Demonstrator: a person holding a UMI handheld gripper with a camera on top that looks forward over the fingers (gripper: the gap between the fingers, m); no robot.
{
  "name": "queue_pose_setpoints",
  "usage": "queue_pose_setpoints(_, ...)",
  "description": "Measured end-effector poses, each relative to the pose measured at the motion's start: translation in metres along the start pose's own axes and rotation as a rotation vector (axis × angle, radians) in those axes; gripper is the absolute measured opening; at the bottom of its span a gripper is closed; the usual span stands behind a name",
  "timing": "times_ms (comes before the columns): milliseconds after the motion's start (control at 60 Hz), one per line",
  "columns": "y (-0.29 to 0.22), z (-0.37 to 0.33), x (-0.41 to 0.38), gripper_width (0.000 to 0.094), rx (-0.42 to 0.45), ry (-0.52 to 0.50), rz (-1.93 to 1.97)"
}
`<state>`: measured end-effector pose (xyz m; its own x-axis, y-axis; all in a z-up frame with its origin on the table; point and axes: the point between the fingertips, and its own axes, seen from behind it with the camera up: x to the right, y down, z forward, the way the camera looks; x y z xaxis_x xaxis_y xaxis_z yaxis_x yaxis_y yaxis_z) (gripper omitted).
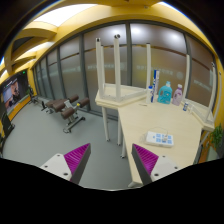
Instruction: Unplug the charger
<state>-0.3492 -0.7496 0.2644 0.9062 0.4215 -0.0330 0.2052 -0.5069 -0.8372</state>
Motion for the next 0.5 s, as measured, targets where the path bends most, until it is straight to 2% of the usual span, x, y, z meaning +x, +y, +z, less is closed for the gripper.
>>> queue_pose_setpoints(117, 0.022, 0.004, 0.016, 0.0856, -0.021, 0.003, 0.004)
queue_pose_setpoints(300, 0.084, 0.027, 0.079, 0.0855, -0.103, 0.036, 0.062)
queue_pose_setpoints(400, 0.106, 0.054, 0.136, 0.0857, -0.134, 0.103, 0.068)
queue_pose_setpoints(500, 0.117, 0.094, 0.207, 0.0857, -0.124, 0.195, 0.09)
